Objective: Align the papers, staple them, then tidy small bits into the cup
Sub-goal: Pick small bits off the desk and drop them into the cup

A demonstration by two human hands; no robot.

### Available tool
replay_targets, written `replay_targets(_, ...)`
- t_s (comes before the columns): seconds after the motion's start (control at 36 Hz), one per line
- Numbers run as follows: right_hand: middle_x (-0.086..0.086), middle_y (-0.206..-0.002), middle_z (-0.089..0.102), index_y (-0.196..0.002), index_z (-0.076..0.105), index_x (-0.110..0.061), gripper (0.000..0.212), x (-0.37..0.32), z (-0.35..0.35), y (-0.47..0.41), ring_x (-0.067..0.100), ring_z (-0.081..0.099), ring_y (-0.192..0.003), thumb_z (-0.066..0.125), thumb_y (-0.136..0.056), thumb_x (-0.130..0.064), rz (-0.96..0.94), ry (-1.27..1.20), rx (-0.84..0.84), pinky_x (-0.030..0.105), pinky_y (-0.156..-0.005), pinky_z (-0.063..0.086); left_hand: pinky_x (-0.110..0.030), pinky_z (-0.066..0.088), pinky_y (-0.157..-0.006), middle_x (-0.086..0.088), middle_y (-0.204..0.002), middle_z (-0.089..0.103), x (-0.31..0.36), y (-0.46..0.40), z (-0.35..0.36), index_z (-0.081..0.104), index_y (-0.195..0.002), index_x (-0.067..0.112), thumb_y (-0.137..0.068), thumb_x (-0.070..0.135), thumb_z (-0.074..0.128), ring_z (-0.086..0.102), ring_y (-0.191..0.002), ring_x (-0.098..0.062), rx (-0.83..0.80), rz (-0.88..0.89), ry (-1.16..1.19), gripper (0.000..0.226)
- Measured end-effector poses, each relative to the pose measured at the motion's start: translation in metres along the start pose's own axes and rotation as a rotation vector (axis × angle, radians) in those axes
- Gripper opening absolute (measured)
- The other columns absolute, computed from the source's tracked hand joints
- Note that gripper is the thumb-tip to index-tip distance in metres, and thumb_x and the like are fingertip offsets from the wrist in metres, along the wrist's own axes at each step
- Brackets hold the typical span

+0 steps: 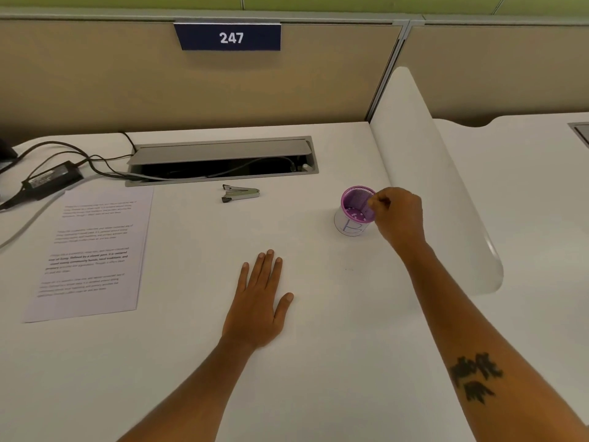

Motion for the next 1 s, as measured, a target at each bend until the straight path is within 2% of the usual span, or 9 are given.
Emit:
replay_targets(0.06,0.017,-0.075,0.073,-0.08,0.076,0.0,0.013,0.0,-0.001,-0.002,0.032,0.068,-0.07,0.067,-0.088,-0.004,-0.016,0.021,0.006,0.024,-0.058,0.049,-0.053,0.009,-0.134,-0.002,-0.179,-0.007,0.0,0.0,0.0,0.001,-0.169,0.018,-0.109,0.055,0.025,-0.01,-0.165,-0.019,-0.003,0.001,-0.002,0.074)
replay_targets(0.17,0.019,-0.077,0.077,-0.082,0.08,-0.001,0.014,-0.003,-0.004,-0.001,0.035,0.071,-0.071,0.068,-0.086,0.002,-0.069,0.041,0.019,0.036,-0.068,0.06,-0.053,0.008,-0.134,-0.002,-0.179,-0.008,0.0,0.0,0.0,0.0,-0.169,0.018,-0.11,0.055,0.025,-0.011,-0.165,-0.018,-0.004,0.004,-0.004,0.074)
replay_targets(0.31,0.005,-0.084,0.077,-0.083,0.079,-0.011,0.015,-0.002,-0.006,0.001,0.018,0.066,-0.073,0.072,-0.079,0.002,-0.089,-0.004,0.076,0.028,-0.07,0.054,-0.053,0.008,-0.134,-0.002,-0.179,-0.009,0.0,0.0,0.0,0.0,-0.169,0.018,-0.109,0.055,0.024,-0.011,-0.165,-0.019,-0.008,0.001,-0.006,0.074)
replay_targets(0.39,0.007,-0.09,0.078,-0.092,0.081,-0.01,0.013,0.002,-0.007,0.008,0.014,0.063,-0.073,0.072,-0.085,-0.003,-0.093,-0.026,0.102,0.019,-0.071,0.047,-0.053,0.008,-0.134,-0.002,-0.179,-0.009,0.0,-0.001,0.001,0.0,-0.169,0.018,-0.109,0.056,0.023,-0.011,-0.165,-0.019,-0.01,-0.001,-0.006,0.074)
replay_targets(0.58,0.001,-0.083,0.07,-0.093,0.078,-0.012,0.006,0.02,0.006,0.069,0.011,0.059,-0.068,0.076,-0.088,-0.009,-0.04,-0.148,0.226,0.004,-0.068,0.042,-0.053,0.008,-0.134,-0.002,-0.179,-0.008,0.0,-0.001,0.001,0.0,-0.169,0.019,-0.109,0.056,0.025,-0.011,-0.165,-0.018,-0.001,-0.002,-0.006,0.075)
replay_targets(0.64,0.004,-0.087,0.071,-0.097,0.078,-0.011,0.01,0.03,0.022,0.093,0.011,0.061,-0.066,0.076,-0.088,-0.009,-0.002,-0.138,0.196,0.006,-0.068,0.044,-0.053,0.009,-0.134,-0.002,-0.179,-0.005,0.0,0.0,0.0,0.002,-0.169,0.018,-0.109,0.055,0.026,-0.009,-0.165,-0.018,0.006,-0.003,0.003,0.075)
replay_targets(0.75,0.005,-0.1,0.072,-0.111,0.077,-0.01,0.021,0.045,0.05,0.133,0.014,0.066,-0.077,0.076,-0.09,-0.012,0.133,-0.126,0.062,0.027,-0.076,0.055,-0.052,0.009,-0.134,-0.002,-0.179,-0.006,0.0,0.0,0.0,0.002,-0.169,0.018,-0.109,0.055,0.026,-0.009,-0.165,-0.018,0.006,-0.002,-0.011,0.075)
replay_targets(0.86,0.005,-0.107,0.067,-0.122,0.074,-0.009,0.031,0.05,0.067,0.152,0.022,0.065,-0.092,0.074,-0.091,-0.012,0.189,-0.066,-0.01,0.028,-0.081,0.052,-0.053,0.009,-0.134,-0.002,-0.179,-0.006,-0.001,0.0,0.002,0.001,-0.169,0.019,-0.109,0.055,0.026,-0.01,-0.165,-0.018,0.001,-0.001,-0.01,0.075)
replay_targets(1.0,0.011,-0.108,0.06,-0.125,0.071,-0.006,0.031,0.043,0.08,0.159,0.028,0.056,-0.101,0.069,-0.093,-0.008,0.124,0.09,-0.022,0.024,-0.081,0.041,-0.053,0.01,-0.134,-0.002,-0.179,-0.007,-0.001,-0.001,0.002,0.0,-0.169,0.019,-0.109,0.056,0.024,-0.01,-0.165,-0.018,-0.004,-0.002,-0.013,0.075)
Point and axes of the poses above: each hand's wrist, its own y-axis away from the middle knuckle, its own z-axis out of the palm, x = y × z, the point moved 3 cm from there along -y, towards the middle knuckle
